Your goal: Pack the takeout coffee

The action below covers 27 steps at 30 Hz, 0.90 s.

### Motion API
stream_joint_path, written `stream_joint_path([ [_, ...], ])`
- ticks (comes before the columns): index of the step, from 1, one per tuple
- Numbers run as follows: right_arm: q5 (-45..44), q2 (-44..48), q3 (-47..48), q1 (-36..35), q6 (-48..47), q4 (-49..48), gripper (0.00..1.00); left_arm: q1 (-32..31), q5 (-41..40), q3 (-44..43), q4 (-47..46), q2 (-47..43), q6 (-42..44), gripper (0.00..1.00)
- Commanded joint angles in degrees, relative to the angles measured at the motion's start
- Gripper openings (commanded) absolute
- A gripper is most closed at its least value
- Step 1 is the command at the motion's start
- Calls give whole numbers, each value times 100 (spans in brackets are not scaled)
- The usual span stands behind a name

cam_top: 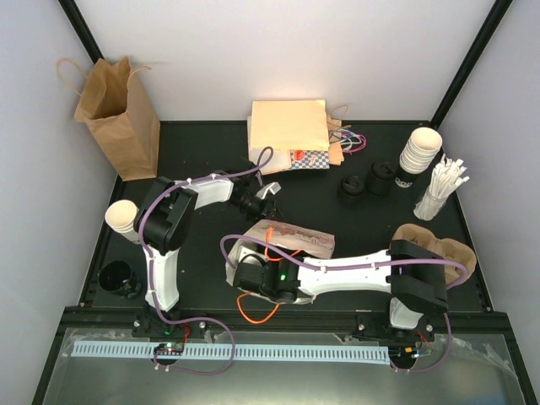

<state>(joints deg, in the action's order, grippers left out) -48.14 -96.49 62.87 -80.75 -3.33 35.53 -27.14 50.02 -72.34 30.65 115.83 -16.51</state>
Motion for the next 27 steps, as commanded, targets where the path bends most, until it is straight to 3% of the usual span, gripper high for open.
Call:
stream_joint_path([
  [1, -51, -388, -110, 245, 70, -19, 33, -243, 430, 123, 535, -238, 148, 36],
  [13, 582, -18, -164, 572, 129, 26, 33, -270, 415, 226, 505, -306, 127, 36],
  [27, 1303, -231, 28, 927, 237, 305, 34, -289, 405, 310, 477, -375, 131, 36],
])
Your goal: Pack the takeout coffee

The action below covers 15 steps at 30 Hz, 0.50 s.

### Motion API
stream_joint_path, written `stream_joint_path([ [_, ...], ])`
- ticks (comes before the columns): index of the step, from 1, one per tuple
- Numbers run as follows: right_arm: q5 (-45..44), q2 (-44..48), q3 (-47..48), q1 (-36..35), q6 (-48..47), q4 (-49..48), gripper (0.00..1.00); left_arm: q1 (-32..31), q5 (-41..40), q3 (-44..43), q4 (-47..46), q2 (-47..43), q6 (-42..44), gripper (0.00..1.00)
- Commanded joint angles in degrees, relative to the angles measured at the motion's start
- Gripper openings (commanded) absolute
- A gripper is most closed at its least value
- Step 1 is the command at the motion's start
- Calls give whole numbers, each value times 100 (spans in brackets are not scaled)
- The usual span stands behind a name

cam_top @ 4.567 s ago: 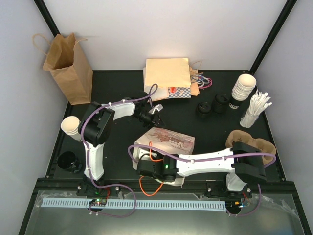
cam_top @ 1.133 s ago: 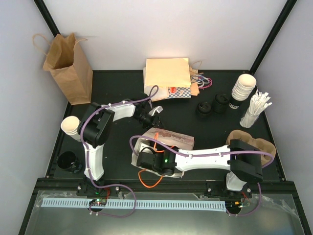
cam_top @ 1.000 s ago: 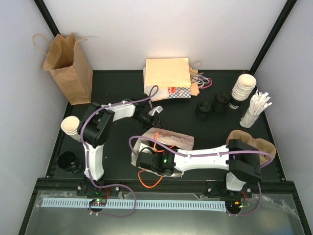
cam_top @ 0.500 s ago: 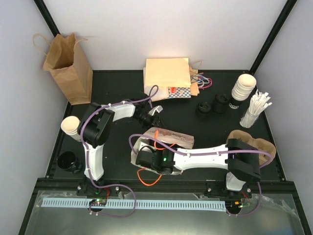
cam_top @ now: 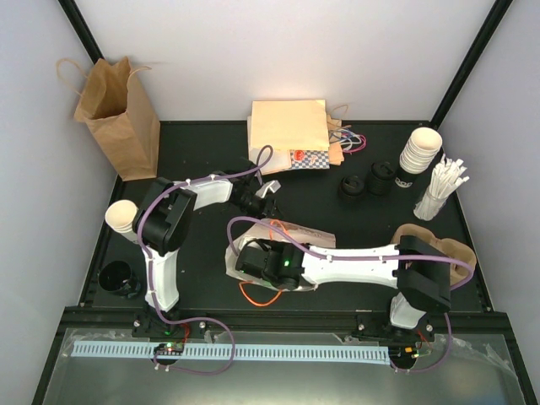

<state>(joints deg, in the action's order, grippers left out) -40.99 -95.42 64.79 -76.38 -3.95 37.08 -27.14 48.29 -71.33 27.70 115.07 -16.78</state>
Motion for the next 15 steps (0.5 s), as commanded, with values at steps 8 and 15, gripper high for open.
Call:
stream_joint_path([
  [8, 662, -108, -147, 505, 298, 179, 34, -235, 405, 187, 600, -442, -86, 39],
  [15, 952, 147, -152, 644, 281, 169, 34, 60, 44, -153, 659, -695, -292, 51],
])
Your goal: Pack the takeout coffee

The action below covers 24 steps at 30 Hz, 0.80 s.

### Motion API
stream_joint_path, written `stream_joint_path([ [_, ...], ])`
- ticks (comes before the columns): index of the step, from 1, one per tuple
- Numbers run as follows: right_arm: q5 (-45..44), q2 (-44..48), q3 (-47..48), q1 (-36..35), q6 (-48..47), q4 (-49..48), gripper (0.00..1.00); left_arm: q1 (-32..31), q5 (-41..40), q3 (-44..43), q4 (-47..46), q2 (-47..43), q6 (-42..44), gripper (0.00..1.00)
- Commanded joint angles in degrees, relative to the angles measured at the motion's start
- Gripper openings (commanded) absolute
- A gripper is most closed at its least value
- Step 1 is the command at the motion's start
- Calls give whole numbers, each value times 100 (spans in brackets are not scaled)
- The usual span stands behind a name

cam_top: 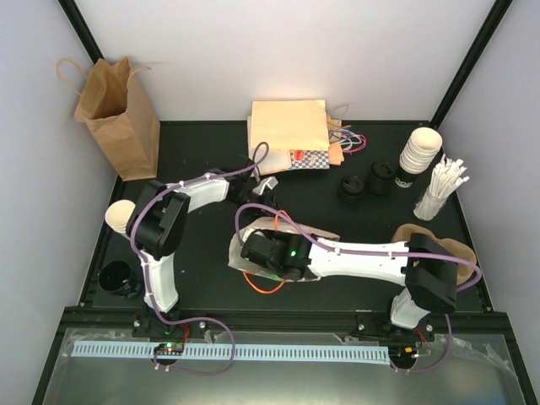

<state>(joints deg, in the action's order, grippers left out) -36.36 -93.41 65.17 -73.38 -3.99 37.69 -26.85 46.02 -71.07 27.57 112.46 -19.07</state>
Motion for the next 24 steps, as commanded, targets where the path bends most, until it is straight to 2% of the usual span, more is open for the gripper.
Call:
stream_joint_path([
  [1, 553, -14, -182, 389, 277, 112, 34, 86, 215, -239, 689, -494, -74, 54],
  [8, 1283, 234, -49, 927, 200, 137, 34, 440, -93, -312, 795, -1032, -185, 63],
  [18, 1860, 141, 143, 1599, 153, 238, 34, 862, -946, 446, 734, -2502, -379, 67],
  [24, 2026, -178, 357, 1813, 182, 452, 34, 945, -1020, 761, 861, -3270, -369, 68],
])
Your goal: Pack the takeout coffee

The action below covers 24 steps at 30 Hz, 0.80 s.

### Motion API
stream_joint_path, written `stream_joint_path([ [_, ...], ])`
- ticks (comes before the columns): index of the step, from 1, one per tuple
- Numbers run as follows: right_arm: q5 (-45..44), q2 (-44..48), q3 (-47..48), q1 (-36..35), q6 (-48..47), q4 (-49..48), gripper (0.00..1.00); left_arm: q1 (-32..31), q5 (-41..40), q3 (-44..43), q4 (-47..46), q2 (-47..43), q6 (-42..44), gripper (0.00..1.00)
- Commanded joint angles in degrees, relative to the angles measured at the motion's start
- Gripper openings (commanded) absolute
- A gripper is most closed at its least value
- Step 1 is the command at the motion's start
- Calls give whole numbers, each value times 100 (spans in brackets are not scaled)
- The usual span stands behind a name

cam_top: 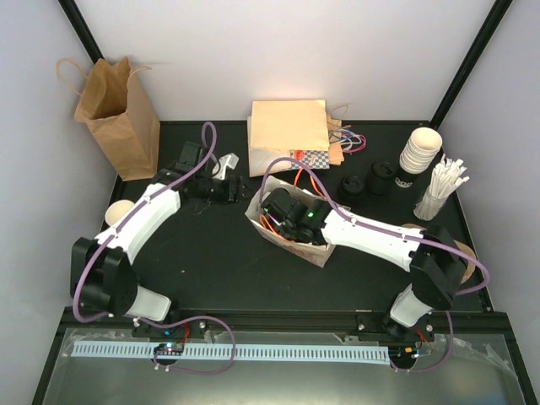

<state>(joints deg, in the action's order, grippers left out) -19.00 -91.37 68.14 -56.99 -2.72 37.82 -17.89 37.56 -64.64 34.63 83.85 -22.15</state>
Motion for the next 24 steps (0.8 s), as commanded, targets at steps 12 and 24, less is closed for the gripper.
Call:
stream_joint_path([
  [12, 1068, -818, 515, 910, 162, 940, 34, 12, 89, 718, 88, -1413, -252, 67],
  [24, 1786, -1297, 769, 1245, 449, 1243, 34, -232, 34, 1263, -170, -1819, -488, 67],
])
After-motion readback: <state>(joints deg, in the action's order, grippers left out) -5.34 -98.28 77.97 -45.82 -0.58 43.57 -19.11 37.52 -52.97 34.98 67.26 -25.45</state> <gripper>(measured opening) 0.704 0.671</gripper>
